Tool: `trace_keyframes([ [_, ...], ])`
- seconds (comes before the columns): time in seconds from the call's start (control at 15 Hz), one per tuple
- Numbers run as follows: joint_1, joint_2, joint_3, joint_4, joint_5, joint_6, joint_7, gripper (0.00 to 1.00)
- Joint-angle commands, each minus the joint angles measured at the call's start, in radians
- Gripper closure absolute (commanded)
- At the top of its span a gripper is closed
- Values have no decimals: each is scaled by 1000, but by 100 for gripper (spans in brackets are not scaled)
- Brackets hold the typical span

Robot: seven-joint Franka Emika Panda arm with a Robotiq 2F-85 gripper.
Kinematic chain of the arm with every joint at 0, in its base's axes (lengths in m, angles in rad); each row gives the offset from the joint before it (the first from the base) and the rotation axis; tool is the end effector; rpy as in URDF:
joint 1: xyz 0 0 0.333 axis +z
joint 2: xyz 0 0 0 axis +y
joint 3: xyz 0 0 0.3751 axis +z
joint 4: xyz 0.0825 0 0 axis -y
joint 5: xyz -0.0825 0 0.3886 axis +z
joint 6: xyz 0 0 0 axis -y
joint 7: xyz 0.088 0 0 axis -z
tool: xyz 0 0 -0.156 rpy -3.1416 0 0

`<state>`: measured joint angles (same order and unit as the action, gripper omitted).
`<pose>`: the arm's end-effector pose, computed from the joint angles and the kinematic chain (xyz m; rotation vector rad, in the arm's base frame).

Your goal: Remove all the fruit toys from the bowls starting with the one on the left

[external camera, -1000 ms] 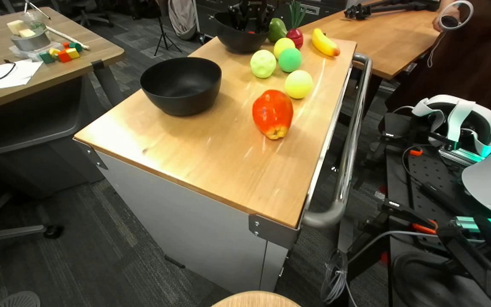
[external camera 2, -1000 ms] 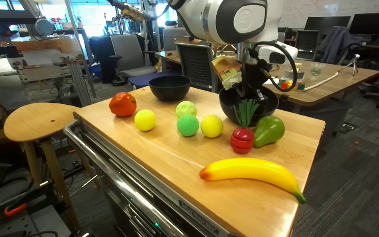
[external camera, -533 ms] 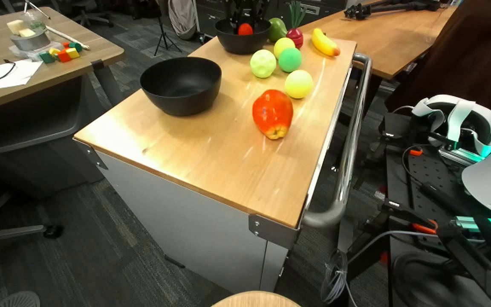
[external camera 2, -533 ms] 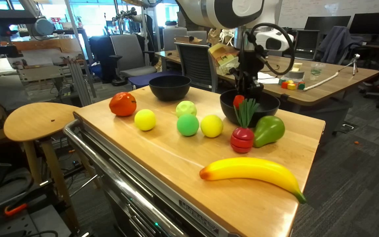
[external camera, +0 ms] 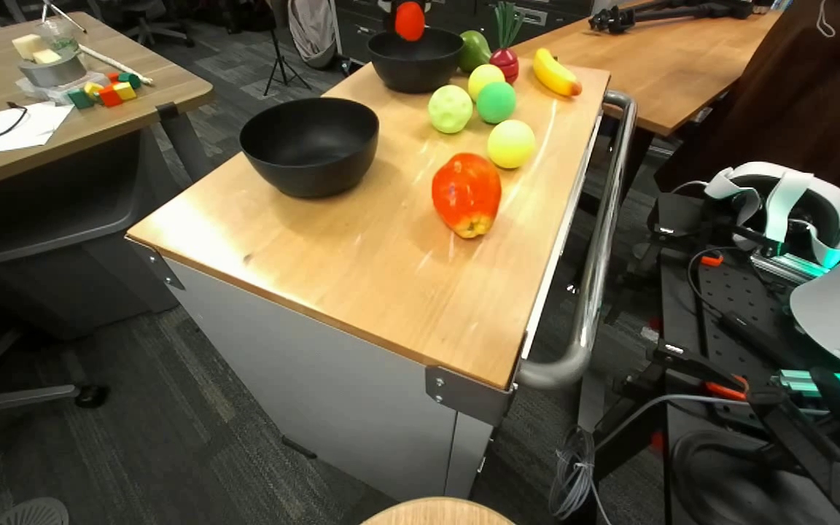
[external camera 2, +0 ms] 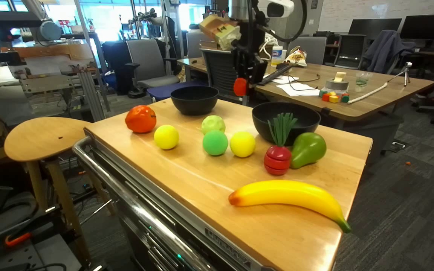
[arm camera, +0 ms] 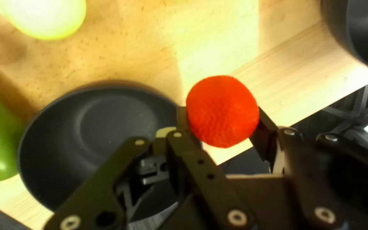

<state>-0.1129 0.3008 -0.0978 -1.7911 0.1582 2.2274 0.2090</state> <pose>0.6650 -0.1259 0.4035 -2.9367 0.7520 -0.2091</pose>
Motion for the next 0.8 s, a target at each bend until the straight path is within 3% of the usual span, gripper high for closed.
trace_keyframes([
  [0.0,32,-160,18,-223,-39,56,-83,77],
  [0.27,39,-188,33,-335,-29,158,-171,77],
  [0.73,25,-157,34,-413,-23,404,-289,77],
])
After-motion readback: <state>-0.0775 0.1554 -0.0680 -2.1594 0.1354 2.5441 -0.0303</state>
